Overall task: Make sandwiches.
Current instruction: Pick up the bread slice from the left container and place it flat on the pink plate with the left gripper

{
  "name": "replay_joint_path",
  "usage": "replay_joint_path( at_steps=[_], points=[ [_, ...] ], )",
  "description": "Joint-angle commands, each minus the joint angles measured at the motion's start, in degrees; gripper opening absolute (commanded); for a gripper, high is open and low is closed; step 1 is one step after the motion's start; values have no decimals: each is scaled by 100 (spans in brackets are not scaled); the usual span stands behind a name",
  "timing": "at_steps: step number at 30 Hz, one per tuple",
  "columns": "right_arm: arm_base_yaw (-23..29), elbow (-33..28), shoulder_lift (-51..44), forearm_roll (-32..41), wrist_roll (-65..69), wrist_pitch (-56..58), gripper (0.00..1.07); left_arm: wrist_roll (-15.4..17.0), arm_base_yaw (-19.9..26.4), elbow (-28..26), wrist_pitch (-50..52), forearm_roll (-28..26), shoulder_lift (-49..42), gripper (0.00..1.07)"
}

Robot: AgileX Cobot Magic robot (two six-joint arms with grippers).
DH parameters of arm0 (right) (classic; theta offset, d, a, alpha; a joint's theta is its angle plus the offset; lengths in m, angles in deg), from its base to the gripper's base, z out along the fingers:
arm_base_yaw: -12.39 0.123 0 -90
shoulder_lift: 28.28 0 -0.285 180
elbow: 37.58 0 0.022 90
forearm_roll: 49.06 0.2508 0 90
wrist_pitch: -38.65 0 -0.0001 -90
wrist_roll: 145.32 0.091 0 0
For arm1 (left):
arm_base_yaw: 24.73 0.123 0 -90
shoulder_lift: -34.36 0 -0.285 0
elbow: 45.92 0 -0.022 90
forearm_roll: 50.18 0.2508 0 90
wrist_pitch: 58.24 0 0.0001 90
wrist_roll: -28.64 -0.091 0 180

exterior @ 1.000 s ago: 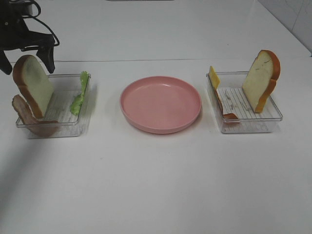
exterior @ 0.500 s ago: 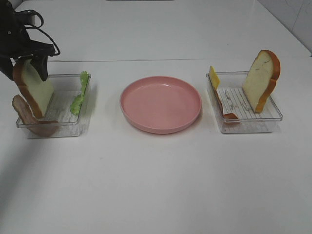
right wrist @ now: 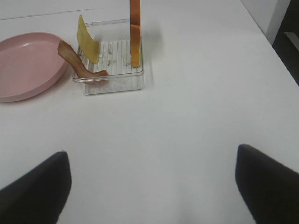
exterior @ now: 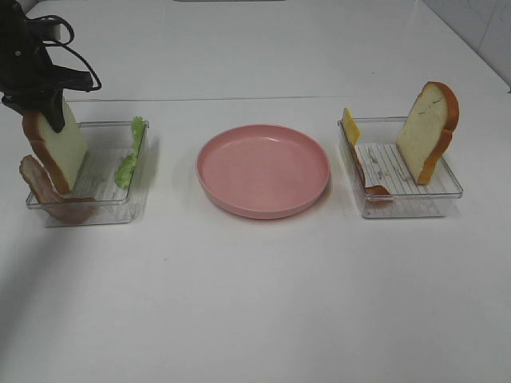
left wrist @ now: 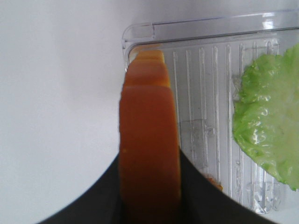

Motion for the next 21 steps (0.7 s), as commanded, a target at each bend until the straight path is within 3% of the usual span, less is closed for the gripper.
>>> replay_joint_path(
  at_steps=[1,3,16,21],
  points=[
    [0,-17,-178,-11,-23,-57,89,29,-17,-23,-533,52,11,0],
    [0,-17,-178,-11,-23,-57,89,172,-17,-23,-602,46,-46,0],
    [0,-17,-178,-11,-23,-57,89,218,-17,-23,-596,155,-888,0],
    [0,-17,-178,-11,-23,-57,89,372,-17,-23,-567,246,-1375,0]
  ],
)
